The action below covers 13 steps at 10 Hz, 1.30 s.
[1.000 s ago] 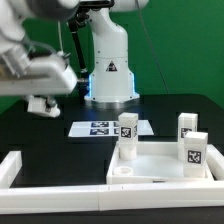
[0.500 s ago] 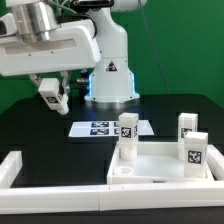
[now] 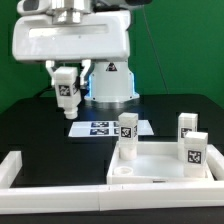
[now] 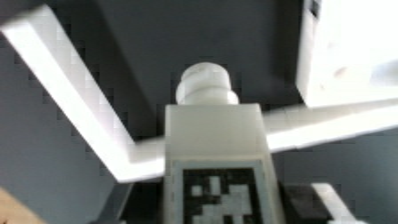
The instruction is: Assemble square table
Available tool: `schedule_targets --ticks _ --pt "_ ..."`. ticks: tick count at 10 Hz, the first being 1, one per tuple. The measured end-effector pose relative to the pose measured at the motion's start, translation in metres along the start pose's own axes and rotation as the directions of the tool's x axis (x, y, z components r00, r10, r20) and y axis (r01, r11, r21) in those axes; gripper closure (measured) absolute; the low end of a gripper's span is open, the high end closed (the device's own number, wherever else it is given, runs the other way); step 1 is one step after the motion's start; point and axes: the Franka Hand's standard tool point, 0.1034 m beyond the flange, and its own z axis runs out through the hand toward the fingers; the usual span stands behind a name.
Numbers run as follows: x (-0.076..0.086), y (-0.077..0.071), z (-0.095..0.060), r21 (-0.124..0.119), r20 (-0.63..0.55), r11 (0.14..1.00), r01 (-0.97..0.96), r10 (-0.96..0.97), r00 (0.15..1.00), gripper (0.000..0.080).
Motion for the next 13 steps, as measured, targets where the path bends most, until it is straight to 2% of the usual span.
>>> schedule_targets --ticks 1,2,6,7,10,12,13 --pt "0.008 -0.014 -0.004 -0.008 -0.112 1.000 -0.029 0.028 0.993 0.0512" --pt "0.004 -0.021 -0.006 -0.012 -0.164 0.998 -0.060 0.057 0.985 0.0512" --pt "0.000 -0.019 -0.003 -0.022 -0.171 0.998 -0.052 0.048 0.984 0.0512" --pt "-0.008 -0.025 0.004 -0.028 -0.163 0.999 -0.042 0.037 0.986 0.0512" --pt "-0.009 -0.049 0.026 -0.019 -0.142 1.000 -0.024 0.021 0.990 0.0512" --pt "-0.008 -0.083 0.031 0.014 -0.133 0.999 -0.029 0.031 0.991 0.0512" --pt "-0.007 -0.081 0.031 0.010 -0.136 1.000 -0.021 0.022 0.991 0.0512"
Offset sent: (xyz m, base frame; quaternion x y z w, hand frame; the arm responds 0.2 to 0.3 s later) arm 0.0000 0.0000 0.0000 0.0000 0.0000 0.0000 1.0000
